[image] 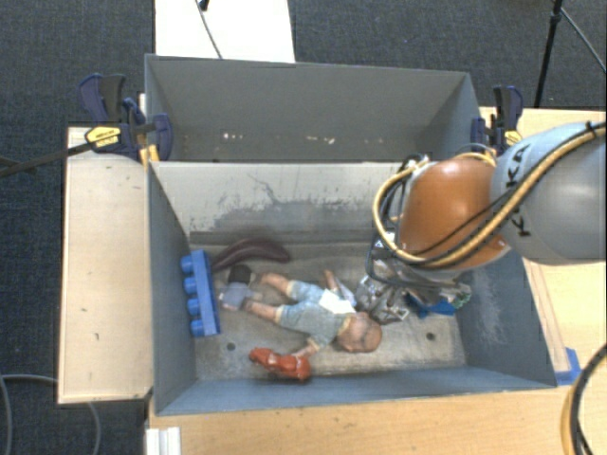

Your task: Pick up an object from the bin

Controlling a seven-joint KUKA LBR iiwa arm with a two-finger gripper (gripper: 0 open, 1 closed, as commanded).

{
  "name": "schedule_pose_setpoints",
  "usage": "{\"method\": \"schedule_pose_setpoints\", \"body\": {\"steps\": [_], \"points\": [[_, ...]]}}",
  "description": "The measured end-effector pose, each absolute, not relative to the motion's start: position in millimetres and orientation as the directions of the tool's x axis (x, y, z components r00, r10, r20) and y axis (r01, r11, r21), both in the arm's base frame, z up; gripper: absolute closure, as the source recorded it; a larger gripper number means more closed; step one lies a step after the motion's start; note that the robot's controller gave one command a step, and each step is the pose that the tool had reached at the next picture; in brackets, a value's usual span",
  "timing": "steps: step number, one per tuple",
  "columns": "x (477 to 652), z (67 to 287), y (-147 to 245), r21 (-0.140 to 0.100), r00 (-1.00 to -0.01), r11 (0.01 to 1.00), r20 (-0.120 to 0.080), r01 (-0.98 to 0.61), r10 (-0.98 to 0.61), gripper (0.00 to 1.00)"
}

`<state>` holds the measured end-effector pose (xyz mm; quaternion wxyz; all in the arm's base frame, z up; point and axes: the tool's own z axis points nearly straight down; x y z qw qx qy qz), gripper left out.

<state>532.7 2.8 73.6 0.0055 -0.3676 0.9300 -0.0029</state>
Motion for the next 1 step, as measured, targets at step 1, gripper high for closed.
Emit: {"method": "schedule_pose_setpoints", "body": {"steps": [1], "points": [[532.7, 73.6, 2.8, -0.010, -0.730, 0.730, -0.008, -0.684, -0.684, 1.00]]}}
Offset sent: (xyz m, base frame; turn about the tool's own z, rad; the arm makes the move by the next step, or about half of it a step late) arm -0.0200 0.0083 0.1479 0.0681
